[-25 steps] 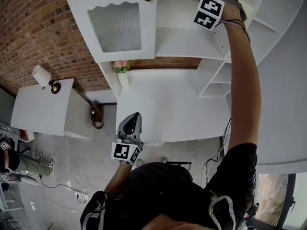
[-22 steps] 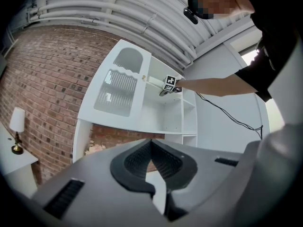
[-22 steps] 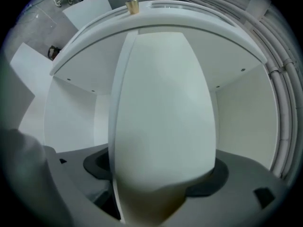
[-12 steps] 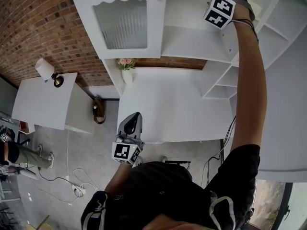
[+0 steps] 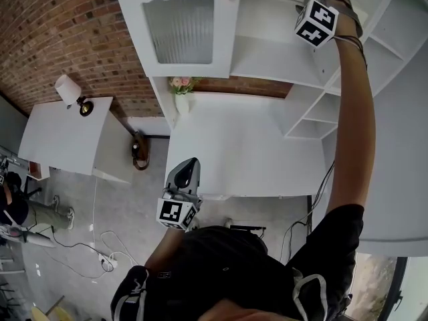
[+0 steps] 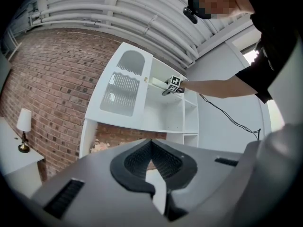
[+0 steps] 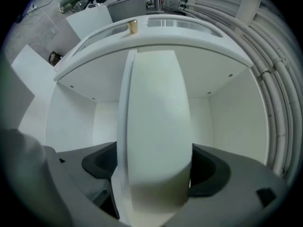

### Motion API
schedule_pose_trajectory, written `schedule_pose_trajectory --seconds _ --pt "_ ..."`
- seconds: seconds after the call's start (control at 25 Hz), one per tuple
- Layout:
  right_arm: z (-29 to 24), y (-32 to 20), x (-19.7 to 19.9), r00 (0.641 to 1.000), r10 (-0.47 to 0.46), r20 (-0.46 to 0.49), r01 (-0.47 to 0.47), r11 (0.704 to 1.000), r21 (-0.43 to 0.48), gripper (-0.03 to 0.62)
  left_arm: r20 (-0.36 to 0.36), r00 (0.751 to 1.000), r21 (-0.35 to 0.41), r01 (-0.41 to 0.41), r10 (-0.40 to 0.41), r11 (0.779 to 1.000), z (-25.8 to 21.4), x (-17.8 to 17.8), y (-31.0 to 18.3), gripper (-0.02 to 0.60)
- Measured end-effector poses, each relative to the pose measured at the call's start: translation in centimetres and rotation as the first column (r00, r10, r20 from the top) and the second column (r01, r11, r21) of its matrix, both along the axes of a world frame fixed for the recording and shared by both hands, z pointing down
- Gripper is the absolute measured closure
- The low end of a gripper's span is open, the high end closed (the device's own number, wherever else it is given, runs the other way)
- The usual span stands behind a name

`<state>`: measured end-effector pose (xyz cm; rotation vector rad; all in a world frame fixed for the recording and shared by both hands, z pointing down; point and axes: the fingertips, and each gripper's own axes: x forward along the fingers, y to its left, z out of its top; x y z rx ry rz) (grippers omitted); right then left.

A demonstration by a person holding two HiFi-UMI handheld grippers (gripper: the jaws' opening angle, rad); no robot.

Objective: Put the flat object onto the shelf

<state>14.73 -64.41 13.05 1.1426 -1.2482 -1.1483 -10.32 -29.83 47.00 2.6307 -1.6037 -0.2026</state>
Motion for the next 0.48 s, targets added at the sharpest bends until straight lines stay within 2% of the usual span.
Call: schedule_pose_trajectory --seconds 0.16,0.28,0.36,0.48 --pt "-0.8 3.7 -0.3 0.999 -0.041 0.018 0.040 0.996 0.080 0.175 0.000 1.000 -0.007 -0.022 0.022 1.000 -0.1 0.4 1.0 0.572" --pt "-1.2 8.2 -0.6 0.988 -0.106 0.112 0.088 0.984 0.155 0.177 -0.008 0.999 -0.001 -0.034 0.034 0.999 -0.2 0.7 1.4 0.572" --pt "-0.5 11.6 -1.0 0.954 -0.181 0.237 0.140 0.973 0.181 0.178 -0.009 0.999 -0.002 -0.046 0.046 0.999 -0.3 1.0 1.5 0.572" --pt "2.6 16.4 -1.6 0.860 -0.281 0.427 0.225 0.958 0.178 0.185 -0.006 0.998 -0.009 -0.068 0.068 0.998 -0.2 1.5 1.7 0.572"
